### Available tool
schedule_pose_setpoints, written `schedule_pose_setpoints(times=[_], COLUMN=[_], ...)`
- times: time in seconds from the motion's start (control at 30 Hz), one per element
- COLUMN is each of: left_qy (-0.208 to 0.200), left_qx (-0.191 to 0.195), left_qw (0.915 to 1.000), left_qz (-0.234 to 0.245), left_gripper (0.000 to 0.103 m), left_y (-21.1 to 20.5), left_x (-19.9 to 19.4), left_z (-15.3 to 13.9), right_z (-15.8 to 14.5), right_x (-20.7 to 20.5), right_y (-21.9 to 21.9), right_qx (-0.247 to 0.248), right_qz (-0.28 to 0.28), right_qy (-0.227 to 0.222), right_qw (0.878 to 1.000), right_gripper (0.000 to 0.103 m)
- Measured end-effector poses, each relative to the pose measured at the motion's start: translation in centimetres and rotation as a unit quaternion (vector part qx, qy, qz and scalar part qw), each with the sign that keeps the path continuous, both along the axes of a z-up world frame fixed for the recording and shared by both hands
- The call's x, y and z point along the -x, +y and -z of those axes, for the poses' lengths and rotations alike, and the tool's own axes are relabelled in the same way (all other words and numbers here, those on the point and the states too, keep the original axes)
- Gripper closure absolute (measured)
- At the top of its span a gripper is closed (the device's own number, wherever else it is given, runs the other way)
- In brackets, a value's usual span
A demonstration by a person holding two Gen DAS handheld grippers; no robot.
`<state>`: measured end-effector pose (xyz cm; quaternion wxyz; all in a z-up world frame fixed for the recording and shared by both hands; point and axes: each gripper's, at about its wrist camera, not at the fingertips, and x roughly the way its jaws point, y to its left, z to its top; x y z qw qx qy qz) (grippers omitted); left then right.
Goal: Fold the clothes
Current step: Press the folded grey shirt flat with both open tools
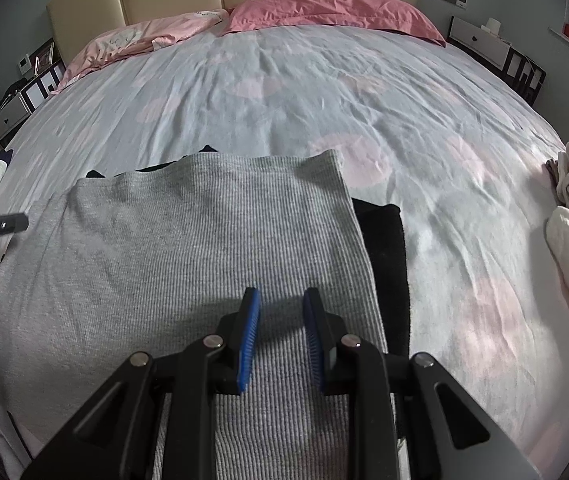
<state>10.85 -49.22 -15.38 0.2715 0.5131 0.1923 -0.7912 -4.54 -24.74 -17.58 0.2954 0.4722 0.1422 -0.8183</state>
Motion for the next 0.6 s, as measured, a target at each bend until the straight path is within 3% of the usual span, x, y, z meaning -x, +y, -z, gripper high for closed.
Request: schedule_pose_setpoints(times=[0.13,0.3,0.37,0.6], left_qy=[-0.009,0.019,0.017,-0.005], left_qx=[-0.018,-0.045,-0.042,-0.008], left_qw=[0.9998,0.9977,0.9975,0.9994], left_qz=[-0.006,-0.046,-0.054,-0.032], left_gripper=[0.048,0.047,0.045,0.042], left_y=[0.7,0.5,0.5,1.7], left_x=[-3.4,-5.0,-5.2,-4.6], left_z=[0.7,0.7,1.0,2.5], right_z=[-0.4,-1.5,-1.8,0.1], right_x=[0.2,-0.4,-0.6,-0.6], right_y=[0.4,1.0,1.3,1.5], right_qx=[0.012,0.027,0.019,-0.022], right_qz=[0.004,0.008,0.011,0.019], right_qy=[-0.006,0.015,0.027,-0.011], right_qw=[1.000,0.999,0.999,1.000], right_gripper=[0.081,0.081,0.080,0.080])
